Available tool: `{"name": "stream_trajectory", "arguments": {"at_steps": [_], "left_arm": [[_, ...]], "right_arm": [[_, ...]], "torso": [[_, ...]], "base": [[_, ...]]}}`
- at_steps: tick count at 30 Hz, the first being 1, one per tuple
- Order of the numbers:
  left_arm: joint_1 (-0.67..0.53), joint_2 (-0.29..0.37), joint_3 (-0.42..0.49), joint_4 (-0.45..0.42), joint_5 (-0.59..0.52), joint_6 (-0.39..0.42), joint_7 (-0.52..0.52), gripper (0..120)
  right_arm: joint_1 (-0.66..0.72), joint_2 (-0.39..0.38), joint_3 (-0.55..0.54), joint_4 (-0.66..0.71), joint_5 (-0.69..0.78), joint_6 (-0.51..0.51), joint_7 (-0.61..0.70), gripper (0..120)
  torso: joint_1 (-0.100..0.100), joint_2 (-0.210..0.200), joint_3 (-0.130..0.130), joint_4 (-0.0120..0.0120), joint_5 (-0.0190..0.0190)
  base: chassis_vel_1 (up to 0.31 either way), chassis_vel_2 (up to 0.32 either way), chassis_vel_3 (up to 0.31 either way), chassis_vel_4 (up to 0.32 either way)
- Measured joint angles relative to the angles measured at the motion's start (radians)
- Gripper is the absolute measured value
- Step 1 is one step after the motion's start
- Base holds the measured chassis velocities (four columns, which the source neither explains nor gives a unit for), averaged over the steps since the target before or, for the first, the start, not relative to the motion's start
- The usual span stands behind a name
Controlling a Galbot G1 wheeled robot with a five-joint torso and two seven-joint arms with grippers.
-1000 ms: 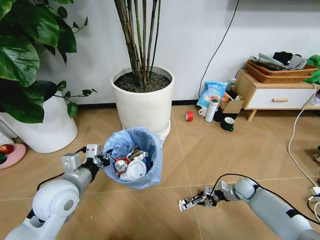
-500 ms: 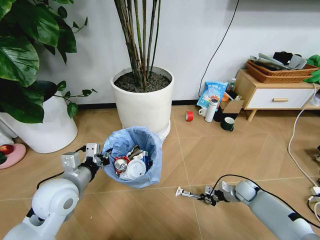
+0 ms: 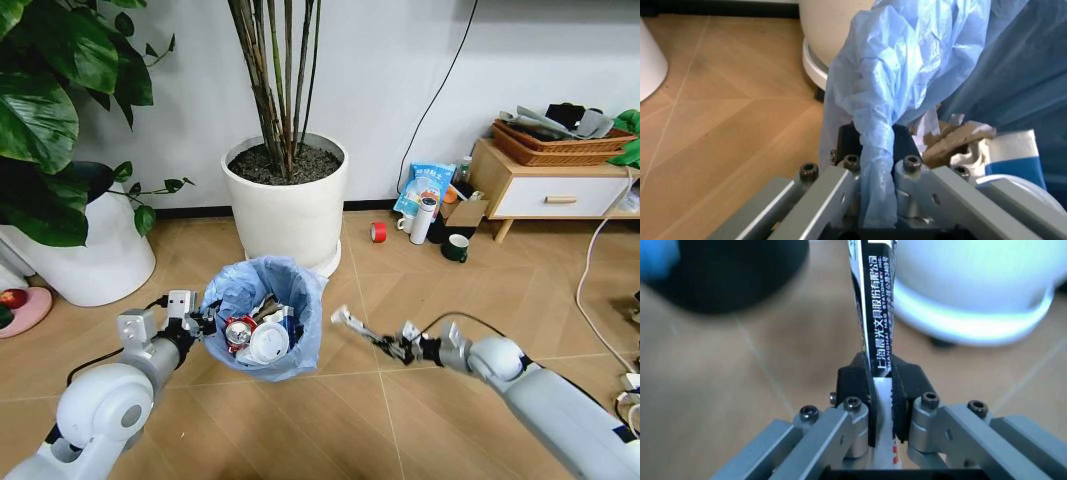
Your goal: Pick up the trash bin and place the garbage on the floor into it.
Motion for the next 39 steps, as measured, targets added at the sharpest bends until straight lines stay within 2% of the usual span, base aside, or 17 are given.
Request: {"name": "stream_trajectory", "arguments": {"at_steps": [2,7,13,14,19,23,27,36,39], "left_arm": [[0.003,0.004,-0.001,0.000,-0.002,0.000,-0.010,0],[-0.003,0.009,0.001,0.007,-0.009,0.000,-0.018,0],[-0.028,0.024,0.020,0.039,-0.029,0.003,-0.020,0],[-0.028,0.024,0.020,0.039,-0.029,0.003,-0.020,0],[-0.067,0.027,0.053,0.074,-0.044,0.006,-0.019,0],[-0.093,0.030,0.069,0.084,-0.080,0.012,-0.026,0],[-0.130,0.034,0.088,0.096,-0.110,0.014,-0.037,0],[-0.199,0.027,0.133,0.113,-0.157,0.018,-0.069,0],[-0.205,0.031,0.136,0.115,-0.162,0.019,-0.071,0]], "right_arm": [[0.004,-0.019,0.029,0.084,0.046,-0.011,0.017,4],[0.009,-0.033,0.082,0.178,0.106,-0.036,0.034,4],[0.043,-0.031,0.151,0.308,0.291,-0.084,0.119,4],[0.043,-0.031,0.151,0.308,0.291,-0.084,0.119,4],[0.170,0.022,0.098,0.435,0.495,-0.133,0.294,4],[0.192,0.054,0.049,0.517,0.562,-0.168,0.360,4],[0.185,0.072,-0.004,0.565,0.562,-0.178,0.376,4],[0.181,0.088,-0.090,0.541,0.508,-0.175,0.384,4],[0.181,0.091,-0.114,0.517,0.453,-0.172,0.386,13]], "torso": [[0.000,0.000,0.000,-0.0001,-0.0009],[0.000,0.000,0.000,0.0000,-0.0005],[0.000,0.000,0.000,-0.0003,-0.0003],[0.000,0.000,0.000,-0.0003,-0.0003],[0.000,0.000,0.000,0.0002,-0.0003],[0.000,0.000,0.000,0.0002,-0.0007],[0.000,0.000,0.000,-0.0001,-0.0006],[0.000,0.000,0.000,-0.0002,-0.0003],[0.000,0.000,0.000,-0.0001,-0.0003]], "base": [[0.000,0.000,0.000,0.000],[0.000,0.000,0.000,0.000],[0.000,0.000,0.000,0.000],[0.000,0.000,0.000,0.000],[0.000,0.000,0.000,0.000],[0.000,0.000,0.000,0.000],[0.000,0.000,0.000,0.000],[0.000,0.000,0.000,0.000],[0.000,0.000,0.000,0.000]]}}
